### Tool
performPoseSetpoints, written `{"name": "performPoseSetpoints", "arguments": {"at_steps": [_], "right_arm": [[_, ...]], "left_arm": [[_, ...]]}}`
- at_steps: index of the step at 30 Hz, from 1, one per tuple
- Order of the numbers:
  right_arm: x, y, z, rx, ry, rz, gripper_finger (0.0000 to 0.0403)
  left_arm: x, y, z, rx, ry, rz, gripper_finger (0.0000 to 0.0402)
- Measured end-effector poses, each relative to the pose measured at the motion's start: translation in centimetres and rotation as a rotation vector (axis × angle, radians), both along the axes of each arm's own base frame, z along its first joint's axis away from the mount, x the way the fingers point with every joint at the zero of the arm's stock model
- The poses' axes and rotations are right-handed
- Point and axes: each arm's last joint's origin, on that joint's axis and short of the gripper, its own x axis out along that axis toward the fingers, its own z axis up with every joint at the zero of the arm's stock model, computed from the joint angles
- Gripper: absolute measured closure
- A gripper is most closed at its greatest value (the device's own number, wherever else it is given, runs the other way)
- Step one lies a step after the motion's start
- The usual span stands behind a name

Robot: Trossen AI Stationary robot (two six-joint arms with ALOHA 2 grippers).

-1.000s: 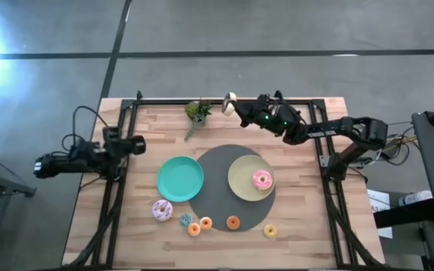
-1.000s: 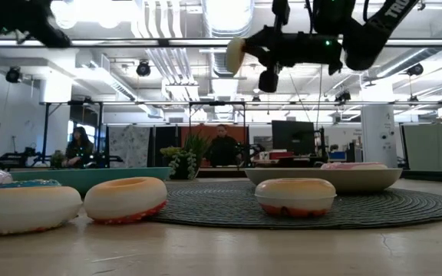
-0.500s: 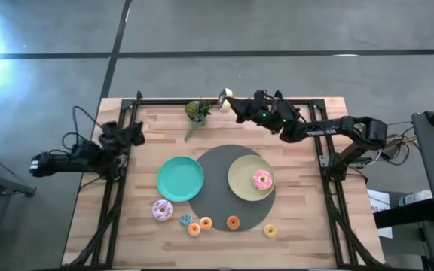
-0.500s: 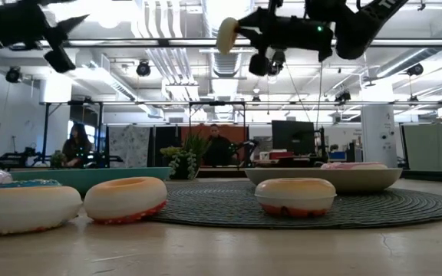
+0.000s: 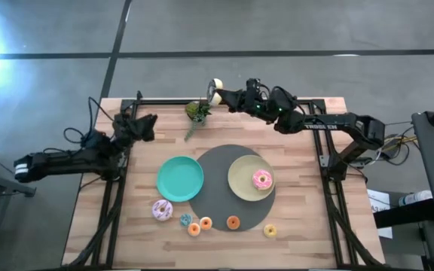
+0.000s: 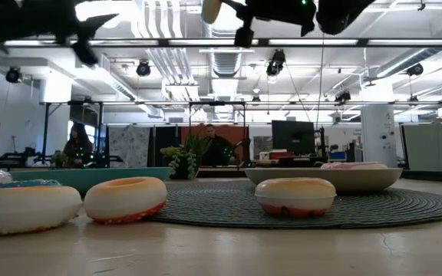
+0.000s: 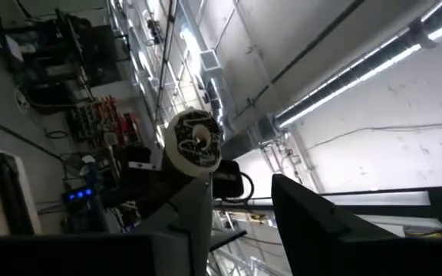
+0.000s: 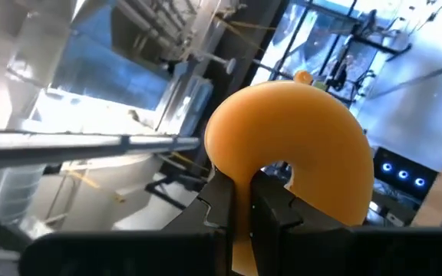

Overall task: Pick & Place donuts
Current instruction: Put the black doughnut on the light brown plate

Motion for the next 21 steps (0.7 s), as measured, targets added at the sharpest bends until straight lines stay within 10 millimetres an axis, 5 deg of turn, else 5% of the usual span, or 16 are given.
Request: {"name": "performPoseSetpoints", "arguments": {"at_steps": [7, 13, 16, 21], "right_arm": [[1.9, 0.8, 1.8, -0.067, -0.047, 0.066, 0.0387], [2.7, 1.8, 3.5, -0.154, -0.107, 0.142, 0.0387], [2.3, 2.3, 4.9, -0.18, -0.156, 0.139, 0.0387], [2.2, 2.6, 5.3, -0.216, -0.164, 0.137, 0.0387]], "left_arm": [[4.5, 1.4, 5.6, 0.227, 0.086, -0.155, 0.0291], [7.0, 5.1, 6.1, 0.24, 0.148, -0.397, 0.0291], [6.6, 6.2, 8.3, 0.326, 0.032, -0.432, 0.0291], [7.5, 7.7, 9.2, 0.347, 0.021, -0.464, 0.0291]]}}
